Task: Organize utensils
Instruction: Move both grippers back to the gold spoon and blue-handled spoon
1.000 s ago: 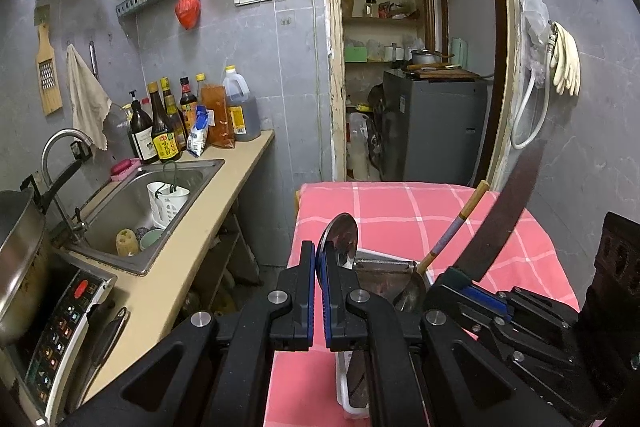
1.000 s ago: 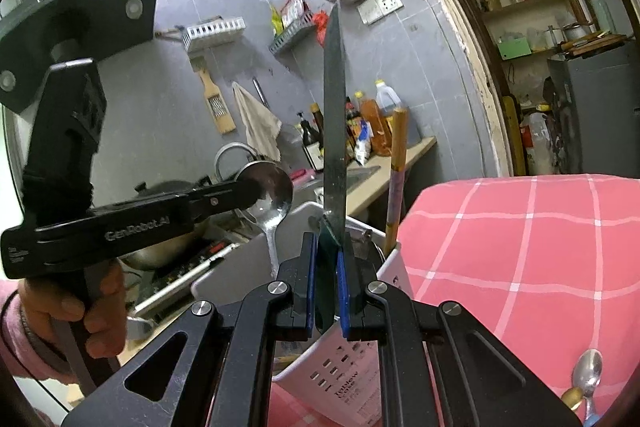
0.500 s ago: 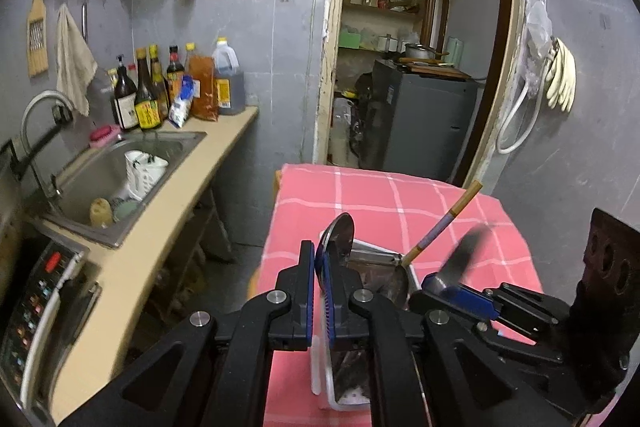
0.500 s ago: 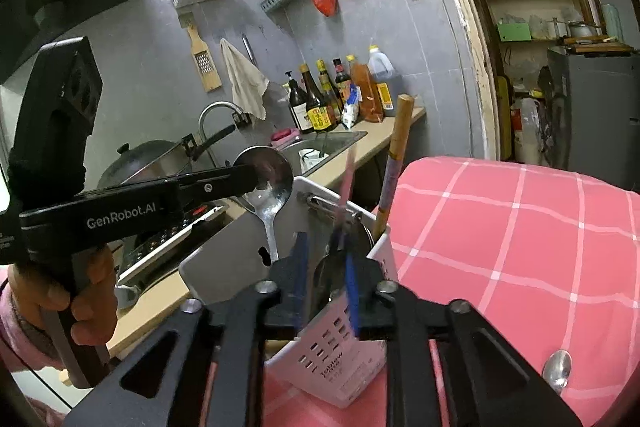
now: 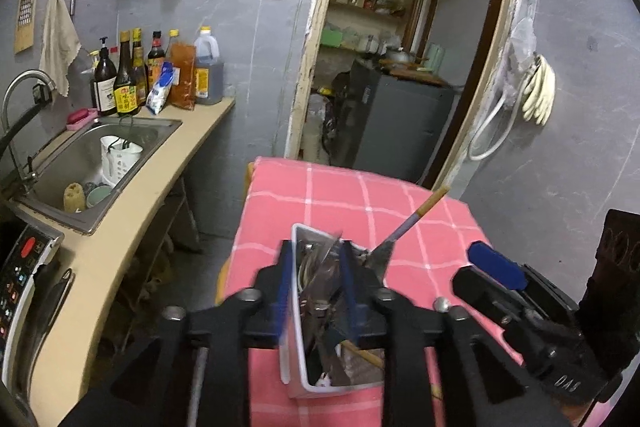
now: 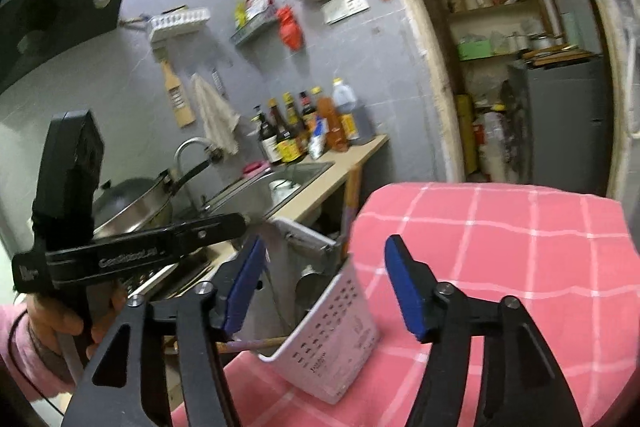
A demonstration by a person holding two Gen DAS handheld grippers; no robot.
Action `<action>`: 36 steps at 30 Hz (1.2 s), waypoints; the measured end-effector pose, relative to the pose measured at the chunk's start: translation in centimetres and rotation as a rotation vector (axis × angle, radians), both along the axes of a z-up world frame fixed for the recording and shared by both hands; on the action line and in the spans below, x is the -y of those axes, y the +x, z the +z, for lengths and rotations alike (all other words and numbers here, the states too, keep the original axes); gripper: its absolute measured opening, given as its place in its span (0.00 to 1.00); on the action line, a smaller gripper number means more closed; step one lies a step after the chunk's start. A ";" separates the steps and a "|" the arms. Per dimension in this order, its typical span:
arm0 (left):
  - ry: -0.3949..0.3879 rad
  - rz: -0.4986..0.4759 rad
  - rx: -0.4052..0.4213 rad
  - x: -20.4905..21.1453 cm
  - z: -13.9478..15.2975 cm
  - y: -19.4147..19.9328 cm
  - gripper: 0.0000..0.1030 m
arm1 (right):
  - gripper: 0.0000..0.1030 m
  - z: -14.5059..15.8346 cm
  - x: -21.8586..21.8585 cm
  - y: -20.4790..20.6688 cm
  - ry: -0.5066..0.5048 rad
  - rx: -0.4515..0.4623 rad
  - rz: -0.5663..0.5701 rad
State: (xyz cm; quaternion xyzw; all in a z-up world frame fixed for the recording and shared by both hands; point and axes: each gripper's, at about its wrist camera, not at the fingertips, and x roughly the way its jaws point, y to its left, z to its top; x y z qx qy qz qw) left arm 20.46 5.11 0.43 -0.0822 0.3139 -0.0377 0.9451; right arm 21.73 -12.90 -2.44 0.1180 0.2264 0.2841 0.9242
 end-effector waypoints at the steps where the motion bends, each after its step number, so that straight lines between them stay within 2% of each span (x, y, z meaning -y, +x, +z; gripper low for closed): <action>1: -0.001 -0.001 0.021 0.1 0.3 -0.3 0.47 | 0.61 0.3 0.3 -0.2 -0.001 0.003 -0.011; 2: -0.002 0.000 0.042 0.1 0.6 -0.7 0.59 | 0.64 0.7 1.0 -0.6 -0.005 0.009 -0.036; 4: 0.000 -0.001 0.080 0.5 1.1 -1.3 0.60 | 0.66 1.2 2.1 -1.1 -0.009 0.011 -0.072; 7: -0.003 -0.015 0.089 1.1 1.7 -1.5 0.64 | 0.76 2.2 3.9 -1.9 -0.010 0.022 -0.137; 12: 0.004 -0.036 0.150 3.2 2.6 -2.7 0.92 | 0.93 3.8 7.0 -3.7 -0.025 0.044 -0.242; 14: 0.017 -0.046 0.171 4.4 3.0 -3.0 0.97 | 0.96 4.2 8.6 -4.5 -0.038 0.047 -0.283; 15: 0.023 -0.057 0.183 5.2 3.1 -3.2 0.98 | 0.98 4.4 9.4 -4.8 -0.047 0.042 -0.300; 19: 0.044 -0.113 0.190 8.3 3.4 -3.6 0.99 | 0.98 4.3 12.5 -5.9 -0.088 0.003 -0.353; 23: 0.062 -0.164 0.185 11.2 3.2 -3.7 0.99 | 0.98 3.0 15.8 -6.8 -0.123 -0.067 -0.382; 31: 0.085 -0.233 0.081 16.0 0.8 -2.7 0.99 | 0.98 -1.3 20.0 -6.7 -0.183 -0.216 -0.406; 36: 0.071 -0.239 -0.028 17.9 -1.9 -1.5 0.99 | 0.98 -4.1 21.5 -6.2 -0.216 -0.288 -0.390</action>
